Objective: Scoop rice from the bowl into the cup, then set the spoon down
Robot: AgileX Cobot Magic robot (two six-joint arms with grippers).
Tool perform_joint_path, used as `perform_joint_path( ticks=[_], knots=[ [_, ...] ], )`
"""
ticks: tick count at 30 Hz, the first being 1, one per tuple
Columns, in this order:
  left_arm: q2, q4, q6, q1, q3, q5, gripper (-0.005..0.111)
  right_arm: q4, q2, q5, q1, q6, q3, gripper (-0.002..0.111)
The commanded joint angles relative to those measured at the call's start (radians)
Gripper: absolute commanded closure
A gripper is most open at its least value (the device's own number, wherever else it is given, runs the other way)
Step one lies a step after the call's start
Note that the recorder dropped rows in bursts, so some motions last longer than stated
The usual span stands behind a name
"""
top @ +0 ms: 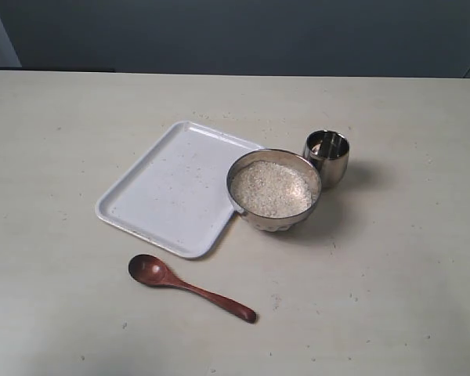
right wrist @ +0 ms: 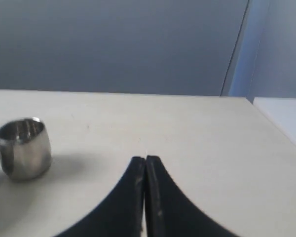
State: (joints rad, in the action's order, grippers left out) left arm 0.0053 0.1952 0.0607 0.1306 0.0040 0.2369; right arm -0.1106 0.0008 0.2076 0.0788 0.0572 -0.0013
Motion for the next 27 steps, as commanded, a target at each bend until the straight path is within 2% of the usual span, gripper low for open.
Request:
perform_joint_path(
  ticks=[1,6,9,13,16,20,23,26,27],
  knots=[
    [-0.005,-0.002,-0.006,0.001,-0.004,-0.002,0.106,0.092,-0.001,-0.293,0.002,0.014,0.001,0.107],
    [-0.005,-0.002,-0.006,0.001,-0.004,-0.002,0.106,0.194,-0.001,-0.569,0.002,0.022,0.001,0.107],
    [-0.005,-0.002,-0.006,0.001,-0.004,-0.002,0.106,0.261,-0.001,-0.669,0.002,0.18,0.001,0.107],
    [-0.005,-0.002,-0.006,0.001,-0.004,-0.002,0.106,0.343,-0.001,-0.683,0.002,0.455,0.001,0.107],
    [-0.005,-0.002,-0.006,0.001,-0.004,-0.002,0.106,0.356,-0.001,-0.665,0.002,0.514,0.001,0.107],
    [-0.005,-0.002,-0.006,0.001,-0.004,-0.002,0.106,0.359,-0.001,-0.742,0.002,0.586,0.001,0.107],
    [-0.005,-0.002,-0.006,0.001,-0.004,-0.002,0.106,0.286,-0.001,-0.677,0.002,0.595,-0.027,0.107],
    [-0.005,-0.002,-0.006,0.001,-0.004,-0.002,0.106,0.141,0.055,-0.476,0.002,0.567,-0.132,0.107],
    [-0.005,-0.002,-0.006,0.001,-0.004,-0.002,0.106,0.013,0.141,-0.337,0.002,0.565,-0.23,0.107]
  ],
)
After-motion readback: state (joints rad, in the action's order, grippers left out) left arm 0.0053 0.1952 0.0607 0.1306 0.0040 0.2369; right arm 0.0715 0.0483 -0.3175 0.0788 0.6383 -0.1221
